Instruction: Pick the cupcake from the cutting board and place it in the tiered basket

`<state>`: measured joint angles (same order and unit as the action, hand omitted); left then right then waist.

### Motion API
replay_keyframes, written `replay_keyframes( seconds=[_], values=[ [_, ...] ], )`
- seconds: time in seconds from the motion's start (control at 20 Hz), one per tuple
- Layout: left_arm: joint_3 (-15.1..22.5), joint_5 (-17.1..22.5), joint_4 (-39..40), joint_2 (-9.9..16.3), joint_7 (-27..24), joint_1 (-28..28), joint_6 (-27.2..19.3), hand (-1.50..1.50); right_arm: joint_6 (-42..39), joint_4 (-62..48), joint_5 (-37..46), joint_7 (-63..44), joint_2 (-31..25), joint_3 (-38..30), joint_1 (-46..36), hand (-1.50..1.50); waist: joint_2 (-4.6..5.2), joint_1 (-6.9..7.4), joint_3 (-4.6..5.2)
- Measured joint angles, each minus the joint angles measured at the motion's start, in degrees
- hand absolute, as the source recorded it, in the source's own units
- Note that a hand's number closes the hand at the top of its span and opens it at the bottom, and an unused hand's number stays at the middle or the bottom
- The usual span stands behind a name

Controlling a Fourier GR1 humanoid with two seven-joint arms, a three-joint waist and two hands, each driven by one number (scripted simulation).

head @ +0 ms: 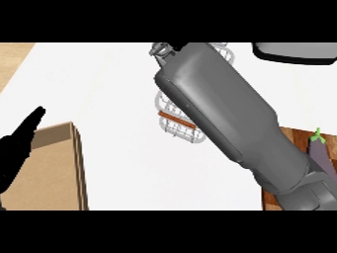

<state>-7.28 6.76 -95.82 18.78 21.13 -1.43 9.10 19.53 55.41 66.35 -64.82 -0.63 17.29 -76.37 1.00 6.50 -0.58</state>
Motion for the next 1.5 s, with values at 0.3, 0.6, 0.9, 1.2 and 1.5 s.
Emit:
replay_keyframes(
  seconds=[0.3,0.6,0.9,1.2,1.5],
  values=[
    [-1.96,-0.09,-1.15,-0.1,0.11,-2.35,0.09,0.0,-8.29,-13.29,4.58,2.21,0.06,2.56,-5.22,1.5,-0.47,-2.29,-0.07],
    [-3.84,-0.12,-0.92,-0.48,-1.37,-3.86,0.94,0.0,-17.91,-22.15,4.4,6.91,-0.06,1.7,-12.58,1.5,-0.78,-3.61,-0.26],
    [-4.76,-1.63,-0.82,-1.19,-2.37,-4.76,0.86,0.0,-22.73,-27.65,3.84,10.27,0.01,0.55,-17.12,1.5,-0.93,-4.29,-0.59],
    [-5.85,-2.42,-0.61,-1.8,-3.7,-5.23,1.55,0.0,-26.71,-31.94,1.92,11.65,0.13,-1.68,-18.78,1.5,-0.87,-4.33,-0.52],
    [-6.82,-2.76,-0.38,-1.85,-4.38,-5.92,2.17,0.0,-29.94,-36.24,-3.39,7.59,0.27,-7.8,-17.65,-1.5,-0.78,-4.65,-0.56]
  ],
)
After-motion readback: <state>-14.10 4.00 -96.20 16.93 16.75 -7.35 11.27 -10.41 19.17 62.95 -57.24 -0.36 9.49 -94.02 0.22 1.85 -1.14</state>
